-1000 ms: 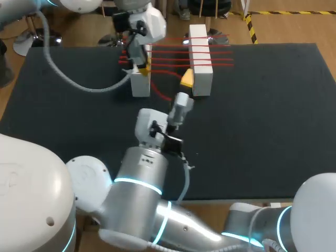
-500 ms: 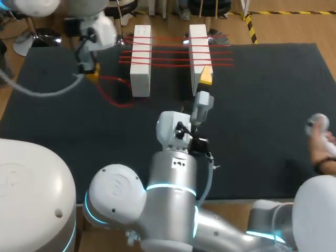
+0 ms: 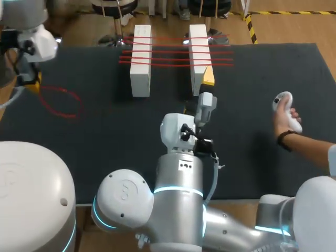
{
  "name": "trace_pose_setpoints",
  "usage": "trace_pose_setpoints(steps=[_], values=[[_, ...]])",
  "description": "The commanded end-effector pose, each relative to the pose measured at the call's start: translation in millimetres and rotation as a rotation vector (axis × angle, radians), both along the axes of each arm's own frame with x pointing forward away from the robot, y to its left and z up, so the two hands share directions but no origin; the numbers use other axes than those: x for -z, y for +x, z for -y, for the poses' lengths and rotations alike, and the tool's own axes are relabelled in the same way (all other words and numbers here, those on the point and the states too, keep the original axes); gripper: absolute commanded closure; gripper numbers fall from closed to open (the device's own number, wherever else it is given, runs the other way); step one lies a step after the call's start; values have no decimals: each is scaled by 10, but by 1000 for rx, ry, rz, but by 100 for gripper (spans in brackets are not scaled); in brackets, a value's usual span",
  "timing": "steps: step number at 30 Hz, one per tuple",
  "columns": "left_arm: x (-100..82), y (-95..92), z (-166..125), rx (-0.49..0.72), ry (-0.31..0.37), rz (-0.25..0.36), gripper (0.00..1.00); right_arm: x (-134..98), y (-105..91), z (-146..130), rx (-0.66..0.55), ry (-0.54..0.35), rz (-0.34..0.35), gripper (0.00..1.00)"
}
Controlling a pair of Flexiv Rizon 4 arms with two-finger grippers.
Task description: Grab the tape and strap the tape.
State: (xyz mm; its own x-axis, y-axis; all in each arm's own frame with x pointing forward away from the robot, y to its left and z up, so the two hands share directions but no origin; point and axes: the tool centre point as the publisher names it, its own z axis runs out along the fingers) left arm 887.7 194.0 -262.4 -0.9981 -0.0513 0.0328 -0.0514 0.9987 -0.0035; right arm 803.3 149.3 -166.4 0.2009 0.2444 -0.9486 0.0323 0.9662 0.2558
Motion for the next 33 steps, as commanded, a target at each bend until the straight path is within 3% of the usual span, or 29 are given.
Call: trace_pose_setpoints(steps=[1, 3, 33], values=[[16, 186, -85, 24, -19, -15, 0, -11, -2, 13, 0, -2, -4, 0], [-13, 272, -40, 38, -17, -13, 0, -11, -2, 13, 0, -2, -4, 0], [-13, 272, -40, 38, -17, -13, 0, -11, -2, 13, 0, -2, -4, 0]])
